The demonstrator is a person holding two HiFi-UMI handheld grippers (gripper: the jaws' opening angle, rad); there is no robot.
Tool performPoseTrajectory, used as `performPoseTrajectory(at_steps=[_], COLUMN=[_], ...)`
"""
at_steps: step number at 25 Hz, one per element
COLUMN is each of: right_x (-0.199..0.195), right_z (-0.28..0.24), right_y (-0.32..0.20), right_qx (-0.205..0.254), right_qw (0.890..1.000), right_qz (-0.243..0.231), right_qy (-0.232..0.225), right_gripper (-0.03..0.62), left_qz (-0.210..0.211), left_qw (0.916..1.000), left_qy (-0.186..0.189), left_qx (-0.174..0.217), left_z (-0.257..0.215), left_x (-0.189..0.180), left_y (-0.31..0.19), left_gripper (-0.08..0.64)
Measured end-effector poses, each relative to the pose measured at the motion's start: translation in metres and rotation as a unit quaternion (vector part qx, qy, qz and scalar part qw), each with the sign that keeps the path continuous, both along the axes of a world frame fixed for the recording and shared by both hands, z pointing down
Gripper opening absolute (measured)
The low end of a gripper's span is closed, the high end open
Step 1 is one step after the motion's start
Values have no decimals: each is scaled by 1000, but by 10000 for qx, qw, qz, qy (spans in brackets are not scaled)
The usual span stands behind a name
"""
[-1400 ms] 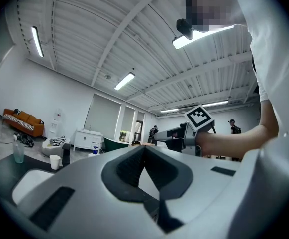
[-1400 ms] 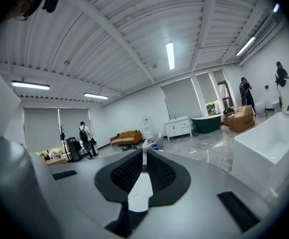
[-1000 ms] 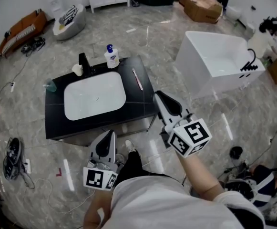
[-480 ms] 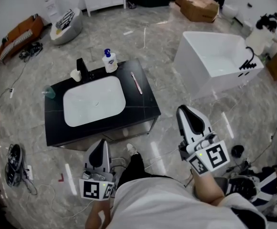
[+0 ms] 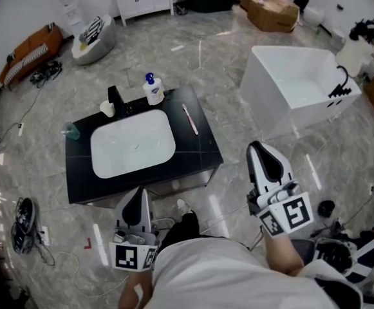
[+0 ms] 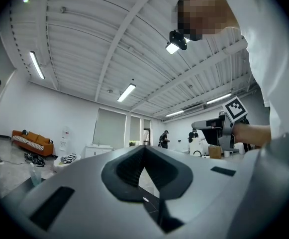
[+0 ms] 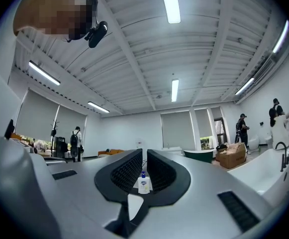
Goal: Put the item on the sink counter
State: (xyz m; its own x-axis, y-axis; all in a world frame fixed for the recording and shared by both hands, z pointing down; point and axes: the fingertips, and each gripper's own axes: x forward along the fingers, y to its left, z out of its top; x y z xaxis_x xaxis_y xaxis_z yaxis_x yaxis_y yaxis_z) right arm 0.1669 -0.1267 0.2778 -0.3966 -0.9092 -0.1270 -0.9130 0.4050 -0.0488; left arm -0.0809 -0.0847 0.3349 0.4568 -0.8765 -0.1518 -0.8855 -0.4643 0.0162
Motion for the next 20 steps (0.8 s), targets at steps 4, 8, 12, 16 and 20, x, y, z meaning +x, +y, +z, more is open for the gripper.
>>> performPoseTrajectory(at_steps=[4, 8, 12, 16, 20], right_x=[-7, -13, -10, -6, -1], right_z=[1, 3, 12, 17, 16], right_y=[-5, -4, 6, 16, 24], right_qx=[36, -25, -141, -228, -221], right_qw=[10000, 9998, 9997, 9996, 9995], right_qz=[-77, -182, -184, -166, -158], right_qy=[-41, -56, -55, -53, -135], right_gripper=[54, 54, 54, 54, 54], left_qz=[-74, -137, -148, -118, -77], left_qw=[10000, 9999, 9998, 9997, 9997], left_qy=[-1, 18, 45, 82, 100], left_qx=[29, -37, -129, -196, -196], left_z=[-3, 0, 7, 13, 14], left_x=[-3, -6, -4, 1, 6], left_y=[0, 5, 14, 21, 27], left_gripper=[3, 3, 3, 3, 3])
